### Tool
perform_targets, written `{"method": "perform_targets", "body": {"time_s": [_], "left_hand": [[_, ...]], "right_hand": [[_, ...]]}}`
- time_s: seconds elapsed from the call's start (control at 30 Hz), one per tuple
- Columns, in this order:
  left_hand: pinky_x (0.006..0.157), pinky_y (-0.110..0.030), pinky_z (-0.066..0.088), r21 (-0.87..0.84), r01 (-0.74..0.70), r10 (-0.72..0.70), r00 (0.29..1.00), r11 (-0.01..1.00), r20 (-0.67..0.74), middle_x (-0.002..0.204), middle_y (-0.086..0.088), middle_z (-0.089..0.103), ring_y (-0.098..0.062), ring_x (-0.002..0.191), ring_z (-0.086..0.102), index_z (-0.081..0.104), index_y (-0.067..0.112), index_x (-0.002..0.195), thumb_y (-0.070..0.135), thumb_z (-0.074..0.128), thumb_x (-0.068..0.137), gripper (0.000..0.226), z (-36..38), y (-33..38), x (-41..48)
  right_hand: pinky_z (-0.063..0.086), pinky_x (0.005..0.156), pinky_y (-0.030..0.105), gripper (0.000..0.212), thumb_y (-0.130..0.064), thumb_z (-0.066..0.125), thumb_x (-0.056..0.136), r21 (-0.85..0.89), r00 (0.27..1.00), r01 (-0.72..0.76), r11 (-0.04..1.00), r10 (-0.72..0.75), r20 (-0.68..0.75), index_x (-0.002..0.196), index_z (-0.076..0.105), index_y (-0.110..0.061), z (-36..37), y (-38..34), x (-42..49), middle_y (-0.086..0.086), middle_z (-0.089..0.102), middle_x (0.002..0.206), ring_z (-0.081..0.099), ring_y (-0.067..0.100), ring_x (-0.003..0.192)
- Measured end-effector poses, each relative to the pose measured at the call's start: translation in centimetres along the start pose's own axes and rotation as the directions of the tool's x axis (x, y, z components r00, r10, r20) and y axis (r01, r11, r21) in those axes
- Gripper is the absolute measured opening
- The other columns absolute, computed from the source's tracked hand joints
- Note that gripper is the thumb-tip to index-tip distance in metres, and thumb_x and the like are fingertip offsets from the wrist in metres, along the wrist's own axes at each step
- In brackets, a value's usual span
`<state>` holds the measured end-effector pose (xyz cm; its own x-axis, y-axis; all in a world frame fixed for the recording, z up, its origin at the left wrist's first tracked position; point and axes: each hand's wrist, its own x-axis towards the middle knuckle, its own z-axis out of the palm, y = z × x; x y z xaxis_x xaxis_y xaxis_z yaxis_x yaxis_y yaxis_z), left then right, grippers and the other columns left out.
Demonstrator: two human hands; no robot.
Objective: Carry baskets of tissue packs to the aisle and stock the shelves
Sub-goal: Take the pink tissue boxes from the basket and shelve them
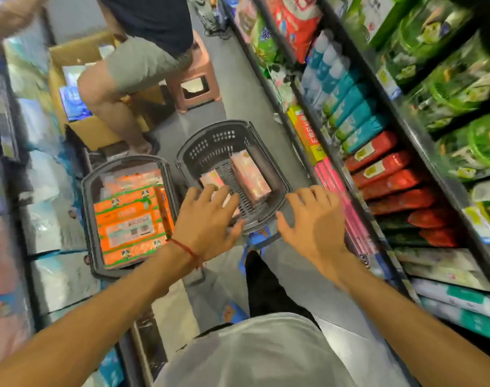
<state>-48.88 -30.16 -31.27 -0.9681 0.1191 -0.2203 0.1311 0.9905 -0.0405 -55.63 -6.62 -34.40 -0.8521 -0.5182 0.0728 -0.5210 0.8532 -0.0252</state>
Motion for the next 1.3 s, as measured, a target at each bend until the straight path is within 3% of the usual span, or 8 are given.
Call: {"method": "perform_targets", "body": {"time_s": [0.33,0.73,0.83,0.9,1.0,1.13,1.23,1.3], "left_hand": [[0.087,-0.046,0.037,-0.041,-0.098,0.099,0.995,0.994,0.026,0.128,-0.006,0.061,-0.033,0.115,0.055,0.061,0.015,0.124,0.055,0.042,0.095,0.053,4.3,-7.4,12.6],[0.085,-0.045,0.042,-0.104,-0.194,0.204,0.974,0.975,0.095,0.133,-0.005,0.06,-0.033,0.117,0.055,0.058,0.017,0.134,0.06,0.046,0.094,0.06,25.9,-15.2,21.8],[0.084,-0.044,0.042,-0.1,-0.196,0.207,0.972,0.975,0.113,0.131,-0.004,0.061,-0.032,0.115,0.056,0.059,0.017,0.132,0.061,0.043,0.094,0.06,30.5,-16.2,23.1],[0.084,-0.044,0.043,-0.106,-0.179,0.192,0.973,0.978,0.127,0.132,-0.004,0.06,-0.032,0.115,0.056,0.059,0.017,0.131,0.062,0.042,0.093,0.062,33.2,-17.0,23.8],[0.086,-0.045,0.044,-0.103,-0.159,0.175,0.971,0.982,0.164,0.132,-0.003,0.061,-0.031,0.116,0.056,0.059,0.017,0.134,0.063,0.04,0.092,0.065,36.2,-17.7,24.7],[0.086,-0.045,0.046,-0.115,-0.15,0.17,0.965,0.982,0.198,0.129,-0.003,0.063,-0.03,0.114,0.057,0.058,0.019,0.137,0.062,0.041,0.091,0.065,38.7,-17.9,25.2],[0.086,-0.047,0.049,-0.129,-0.158,0.183,0.958,0.979,0.219,0.128,-0.003,0.064,-0.031,0.112,0.058,0.059,0.019,0.135,0.058,0.043,0.09,0.062,39.7,-18.1,25.2],[0.087,-0.046,0.049,-0.118,-0.164,0.189,0.949,0.979,0.253,0.129,-0.003,0.063,-0.031,0.113,0.059,0.058,0.019,0.136,0.058,0.042,0.09,0.063,39.8,-18.4,25.3]], "right_hand": [[0.041,0.086,0.045,0.04,-0.046,0.057,0.09,-0.006,0.998,0.021,1.0,-0.021,0.064,0.103,0.075,-0.013,6.2,0.4,11.4,0.008,0.071,0.099,0.061,0.034,0.098],[0.043,0.085,0.043,0.042,-0.046,0.054,0.09,0.078,0.947,-0.217,0.973,0.191,0.259,0.106,0.076,-0.014,28.6,-3.0,14.7,0.006,0.072,0.103,0.062,0.034,0.1],[0.049,0.09,0.045,0.056,-0.049,0.043,0.091,0.09,0.866,-0.322,0.943,0.254,0.431,0.126,0.069,-0.015,34.9,-3.5,15.2,0.008,0.069,0.122,0.059,0.034,0.114],[0.052,0.093,0.046,0.058,-0.045,0.052,0.095,0.091,0.793,-0.39,0.916,0.284,0.539,0.144,0.054,-0.014,39.2,-3.3,15.5,0.008,0.057,0.142,0.051,0.033,0.129],[0.052,0.102,0.049,0.076,-0.038,0.067,0.094,0.127,0.679,-0.559,0.819,0.365,0.637,0.156,0.034,-0.01,44.7,-2.5,15.7,0.011,0.037,0.158,0.036,0.034,0.144],[0.035,0.119,0.045,0.088,-0.031,0.079,0.087,0.156,0.586,-0.702,0.695,0.439,0.681,0.154,0.032,0.001,50.0,-1.8,15.7,0.021,0.032,0.154,0.033,0.041,0.144],[0.03,0.12,0.047,0.108,-0.036,0.086,0.083,0.09,0.579,-0.714,0.695,0.513,0.633,0.159,0.021,0.003,51.5,-2.2,15.9,0.025,0.033,0.149,0.034,0.043,0.138],[0.032,0.118,0.05,0.118,-0.046,0.088,0.079,0.003,0.532,-0.723,0.691,0.554,0.64,0.162,0.015,-0.002,51.8,-2.6,16.3,0.023,0.03,0.151,0.031,0.041,0.139]]}}
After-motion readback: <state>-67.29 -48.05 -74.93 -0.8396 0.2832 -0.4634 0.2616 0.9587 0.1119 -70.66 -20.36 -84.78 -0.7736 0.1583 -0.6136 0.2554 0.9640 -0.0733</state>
